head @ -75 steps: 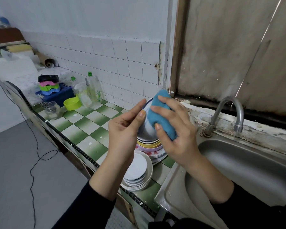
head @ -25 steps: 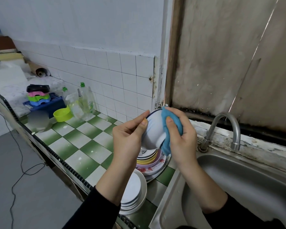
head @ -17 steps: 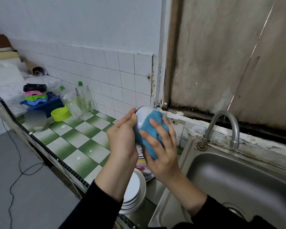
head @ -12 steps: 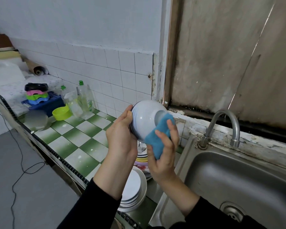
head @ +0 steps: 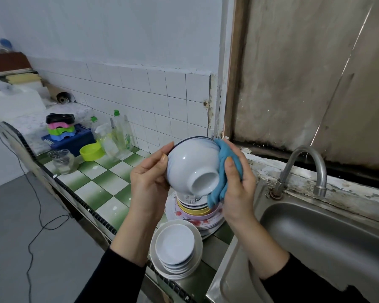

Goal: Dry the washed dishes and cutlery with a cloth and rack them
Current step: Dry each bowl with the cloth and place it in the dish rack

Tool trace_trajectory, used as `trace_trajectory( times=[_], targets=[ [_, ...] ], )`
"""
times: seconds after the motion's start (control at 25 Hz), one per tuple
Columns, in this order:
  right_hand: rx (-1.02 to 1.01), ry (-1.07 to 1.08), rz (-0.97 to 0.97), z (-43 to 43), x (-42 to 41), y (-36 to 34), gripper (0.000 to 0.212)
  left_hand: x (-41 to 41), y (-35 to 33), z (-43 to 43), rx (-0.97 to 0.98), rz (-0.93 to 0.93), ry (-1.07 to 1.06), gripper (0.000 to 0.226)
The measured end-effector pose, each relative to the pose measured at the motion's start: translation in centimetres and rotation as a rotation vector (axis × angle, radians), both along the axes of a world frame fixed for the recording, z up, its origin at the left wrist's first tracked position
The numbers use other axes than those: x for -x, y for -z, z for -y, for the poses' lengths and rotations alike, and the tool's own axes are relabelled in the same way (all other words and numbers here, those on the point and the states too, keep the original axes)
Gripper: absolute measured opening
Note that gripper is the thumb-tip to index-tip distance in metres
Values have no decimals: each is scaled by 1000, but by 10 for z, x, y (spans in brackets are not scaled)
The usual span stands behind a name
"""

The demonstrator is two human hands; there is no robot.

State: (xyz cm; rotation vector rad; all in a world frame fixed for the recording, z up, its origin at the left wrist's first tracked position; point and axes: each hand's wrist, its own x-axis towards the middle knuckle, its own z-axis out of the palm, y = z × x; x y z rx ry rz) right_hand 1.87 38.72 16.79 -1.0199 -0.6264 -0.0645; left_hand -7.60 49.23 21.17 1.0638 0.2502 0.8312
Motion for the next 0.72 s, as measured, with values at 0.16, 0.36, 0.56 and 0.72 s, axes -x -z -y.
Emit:
trace_trajectory(
  times=[0.16, 0.36, 0.56, 0.72],
  targets=[
    [50, 27, 185, 6, -11, -8, 27, 8, 5, -11, -138, -179, 78, 27],
    [207, 168, 617, 6, -5, -5, 29, 8, 13, -8, -102, -339, 150, 81],
    [237, -62, 484, 14, 14, -13, 26, 4, 36, -7, -138, -386, 146, 120],
    [238, -258, 88, 19, 9, -39, 28, 12, 54, 0, -317, -398, 27, 106]
  ],
)
